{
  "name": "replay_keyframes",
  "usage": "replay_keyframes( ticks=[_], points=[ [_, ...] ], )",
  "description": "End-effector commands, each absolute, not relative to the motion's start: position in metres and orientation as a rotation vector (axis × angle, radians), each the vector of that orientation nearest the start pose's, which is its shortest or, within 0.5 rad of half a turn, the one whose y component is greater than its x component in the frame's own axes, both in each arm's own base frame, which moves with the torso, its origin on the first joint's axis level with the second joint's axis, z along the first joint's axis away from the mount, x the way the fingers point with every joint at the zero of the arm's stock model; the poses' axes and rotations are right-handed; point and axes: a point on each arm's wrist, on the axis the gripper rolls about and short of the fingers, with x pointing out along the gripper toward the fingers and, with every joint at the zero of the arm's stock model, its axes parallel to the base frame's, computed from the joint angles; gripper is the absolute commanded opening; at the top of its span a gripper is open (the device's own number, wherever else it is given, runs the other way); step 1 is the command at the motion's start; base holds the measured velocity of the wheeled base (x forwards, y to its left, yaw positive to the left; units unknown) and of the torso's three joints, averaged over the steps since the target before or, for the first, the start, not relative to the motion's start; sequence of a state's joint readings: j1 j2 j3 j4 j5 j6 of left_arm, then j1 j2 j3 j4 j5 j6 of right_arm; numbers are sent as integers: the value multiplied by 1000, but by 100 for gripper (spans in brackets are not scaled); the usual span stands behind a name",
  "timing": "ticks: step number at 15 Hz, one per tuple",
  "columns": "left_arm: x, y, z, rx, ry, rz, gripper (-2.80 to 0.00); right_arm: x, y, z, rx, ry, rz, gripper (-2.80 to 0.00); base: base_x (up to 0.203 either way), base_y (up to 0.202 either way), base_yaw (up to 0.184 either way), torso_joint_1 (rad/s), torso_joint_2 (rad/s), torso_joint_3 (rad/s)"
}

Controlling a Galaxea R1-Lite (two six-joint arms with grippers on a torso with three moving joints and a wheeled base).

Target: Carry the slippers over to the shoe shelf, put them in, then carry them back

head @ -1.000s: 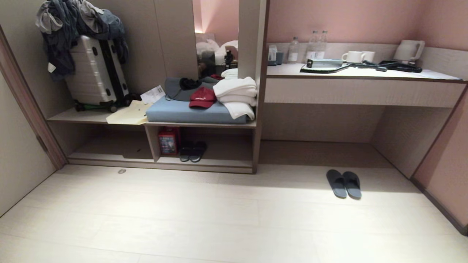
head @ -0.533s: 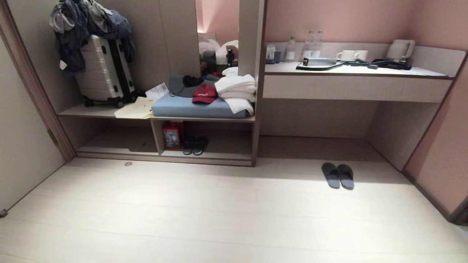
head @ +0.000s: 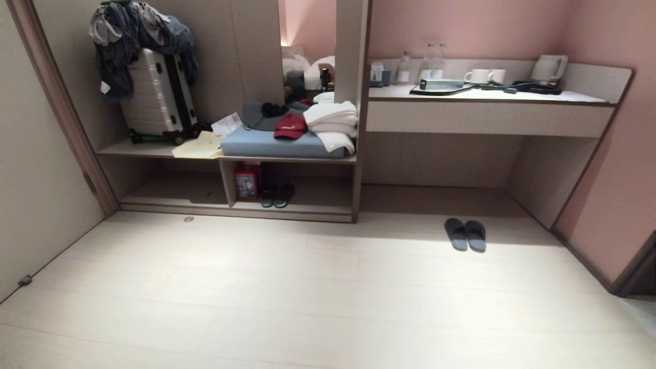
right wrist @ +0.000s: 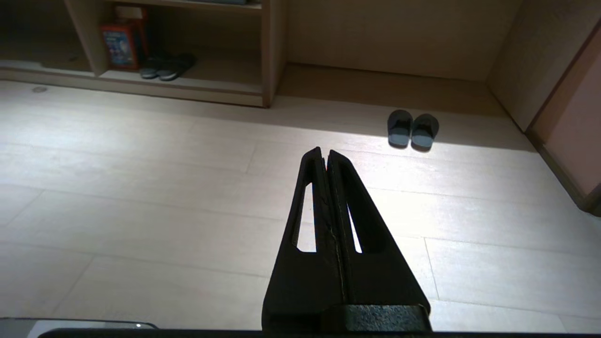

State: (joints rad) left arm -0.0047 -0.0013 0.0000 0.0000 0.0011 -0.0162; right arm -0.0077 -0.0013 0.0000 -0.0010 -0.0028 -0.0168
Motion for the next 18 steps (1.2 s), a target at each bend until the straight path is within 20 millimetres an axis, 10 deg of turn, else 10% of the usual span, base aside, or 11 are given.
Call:
replay_keyframes(
  ticks=[1, 18],
  points=[
    [-23, 0, 75, -17, 0, -3, -280, -23, 0, 76, -17, -5, -9, -280, -195, 0, 3, 8, 2, 0],
    [-23, 0, 75, -14, 0, -3, -280, -23, 0, 76, -17, -5, -11, -280, -194, 0, 1, 3, 1, 2]
  ],
)
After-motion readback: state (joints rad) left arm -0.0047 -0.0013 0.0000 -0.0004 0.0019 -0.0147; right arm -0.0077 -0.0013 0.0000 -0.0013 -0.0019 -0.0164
